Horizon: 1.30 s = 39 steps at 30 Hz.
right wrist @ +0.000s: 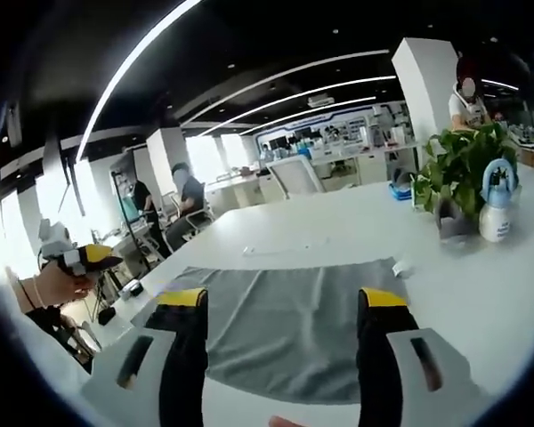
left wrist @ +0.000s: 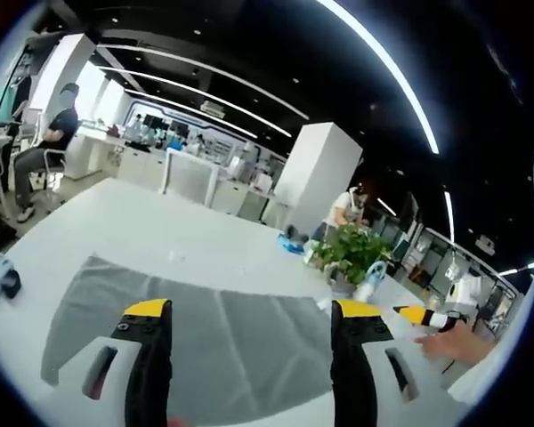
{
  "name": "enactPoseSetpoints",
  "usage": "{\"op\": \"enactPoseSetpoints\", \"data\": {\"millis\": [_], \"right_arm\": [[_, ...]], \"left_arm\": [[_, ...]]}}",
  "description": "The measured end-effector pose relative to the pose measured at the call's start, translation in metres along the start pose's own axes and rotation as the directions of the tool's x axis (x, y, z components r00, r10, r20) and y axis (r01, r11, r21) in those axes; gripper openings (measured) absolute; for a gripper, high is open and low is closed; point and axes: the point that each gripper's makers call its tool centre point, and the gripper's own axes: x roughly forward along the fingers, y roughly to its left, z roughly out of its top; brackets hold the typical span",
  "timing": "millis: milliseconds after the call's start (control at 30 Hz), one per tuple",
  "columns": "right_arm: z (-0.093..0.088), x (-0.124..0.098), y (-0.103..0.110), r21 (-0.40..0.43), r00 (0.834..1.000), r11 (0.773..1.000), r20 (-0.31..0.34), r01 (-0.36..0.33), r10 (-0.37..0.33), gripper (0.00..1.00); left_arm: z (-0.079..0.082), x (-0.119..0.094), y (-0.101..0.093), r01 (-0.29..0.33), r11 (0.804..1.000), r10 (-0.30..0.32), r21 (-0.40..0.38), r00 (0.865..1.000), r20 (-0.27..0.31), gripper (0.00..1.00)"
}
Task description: Fold the towel on the table until its edges align and the towel forms a compact rectangular stack.
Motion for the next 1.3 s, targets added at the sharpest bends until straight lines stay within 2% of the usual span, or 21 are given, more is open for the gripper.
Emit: {"op": "enactPoseSetpoints", "data": {"millis": [67, 200, 300, 400, 500, 733, 833, 1000, 1167, 1233, 1267, 1300], "right_arm": [[-0.009, -0.003, -0.008, 0.059, 0.999, 0.998, -0.053, -0.006, 0.009, 0.51], [-0.013, -0.007, -0.032, 0.106, 0.998, 0.993, -0.047, 0.049, -0.044, 0.45], [-0.015, -0.009, -0.039, 0.131, 0.998, 0.990, -0.043, 0.054, -0.048, 0.39], [-0.021, -0.012, -0.052, 0.139, 0.995, 0.986, -0.052, 0.092, -0.085, 0.40], [-0.031, -0.015, -0.065, 0.126, 0.987, 0.982, -0.094, 0.143, -0.132, 0.43], [-0.055, -0.021, -0.091, 0.132, 0.968, 0.967, -0.159, 0.216, -0.194, 0.40], [-0.065, -0.022, -0.098, 0.152, 0.962, 0.962, -0.188, 0.225, -0.196, 0.37], [-0.074, -0.020, -0.110, 0.203, 0.959, 0.949, -0.199, 0.243, -0.203, 0.39], [-0.085, -0.021, -0.132, 0.226, 0.938, 0.922, -0.225, 0.314, -0.264, 0.26], [-0.091, -0.021, -0.139, 0.243, 0.929, 0.910, -0.242, 0.336, -0.279, 0.25], [-0.095, -0.021, -0.143, 0.247, 0.924, 0.904, -0.254, 0.349, -0.287, 0.24], [-0.100, -0.023, -0.146, 0.249, 0.911, 0.893, -0.279, 0.374, -0.304, 0.22]], "left_arm": [[0.004, 0.007, -0.007, 0.015, 1.000, -0.015, -0.011, 1.000, 0.008, 0.65], [0.007, 0.025, -0.020, 0.048, 0.999, -0.048, 0.003, 0.999, -0.009, 0.64], [0.005, 0.037, -0.032, 0.094, 0.995, -0.093, 0.016, 0.995, -0.045, 0.58], [0.001, 0.048, -0.043, 0.136, 0.991, -0.135, 0.003, 0.988, -0.079, 0.58], [-0.006, 0.063, -0.058, 0.180, 0.984, -0.180, -0.010, 0.975, -0.129, 0.54], [-0.010, 0.097, -0.093, 0.271, 0.962, -0.258, 0.046, 0.948, -0.187, 0.54], [-0.010, 0.109, -0.103, 0.296, 0.953, -0.278, 0.063, 0.939, -0.203, 0.55], [-0.009, 0.130, -0.119, 0.343, 0.934, -0.313, 0.100, 0.921, -0.233, 0.54], [-0.007, 0.151, -0.135, 0.382, 0.915, -0.342, 0.129, 0.904, -0.255, 0.52], [-0.007, 0.160, -0.142, 0.396, 0.908, -0.351, 0.139, 0.898, -0.265, 0.51], [-0.007, 0.165, -0.146, 0.406, 0.903, -0.359, 0.141, 0.893, -0.270, 0.51], [-0.007, 0.167, -0.148, 0.411, 0.901, -0.363, 0.142, 0.891, -0.272, 0.50]]}}
